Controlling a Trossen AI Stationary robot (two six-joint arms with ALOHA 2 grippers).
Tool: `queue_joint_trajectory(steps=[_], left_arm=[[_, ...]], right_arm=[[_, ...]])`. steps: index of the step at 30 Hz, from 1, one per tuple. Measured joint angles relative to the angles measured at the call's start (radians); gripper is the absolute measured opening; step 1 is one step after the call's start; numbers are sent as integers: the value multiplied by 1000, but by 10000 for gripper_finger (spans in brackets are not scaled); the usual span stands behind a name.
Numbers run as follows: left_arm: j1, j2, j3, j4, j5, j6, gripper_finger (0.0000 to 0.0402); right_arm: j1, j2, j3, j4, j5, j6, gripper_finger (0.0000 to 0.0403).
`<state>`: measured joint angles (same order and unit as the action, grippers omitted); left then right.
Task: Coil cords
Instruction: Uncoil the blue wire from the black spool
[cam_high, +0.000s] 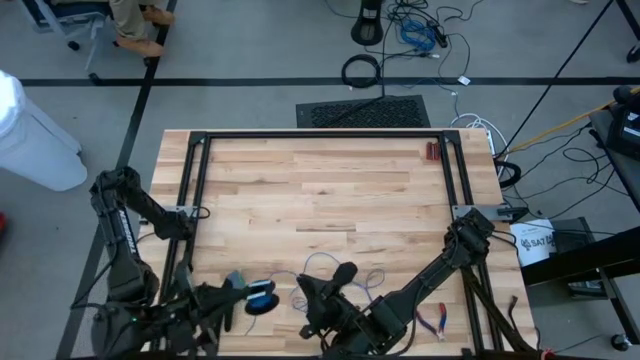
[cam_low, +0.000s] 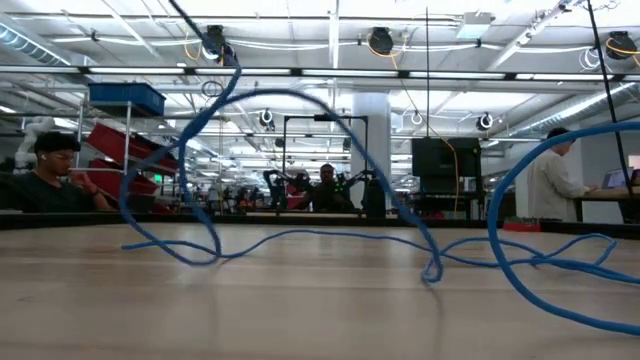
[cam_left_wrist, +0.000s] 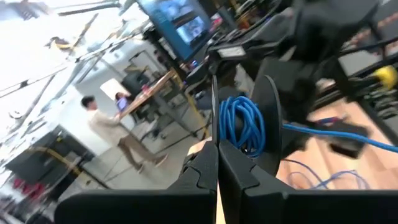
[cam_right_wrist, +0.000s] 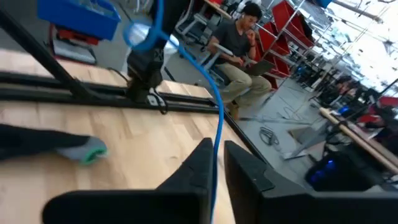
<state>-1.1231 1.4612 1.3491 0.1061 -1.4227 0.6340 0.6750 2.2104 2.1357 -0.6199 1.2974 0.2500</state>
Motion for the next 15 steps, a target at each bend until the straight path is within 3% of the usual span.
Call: queue_joint_trajectory(steps=[8,15], left_arm=[[58,0,0,22,-53,-54,1],[91,1,0,16,-48,-119,1]], right_arm=[[60,0,0,101,-14,-133,122],[60,0,0,146,-11,-82,161]])
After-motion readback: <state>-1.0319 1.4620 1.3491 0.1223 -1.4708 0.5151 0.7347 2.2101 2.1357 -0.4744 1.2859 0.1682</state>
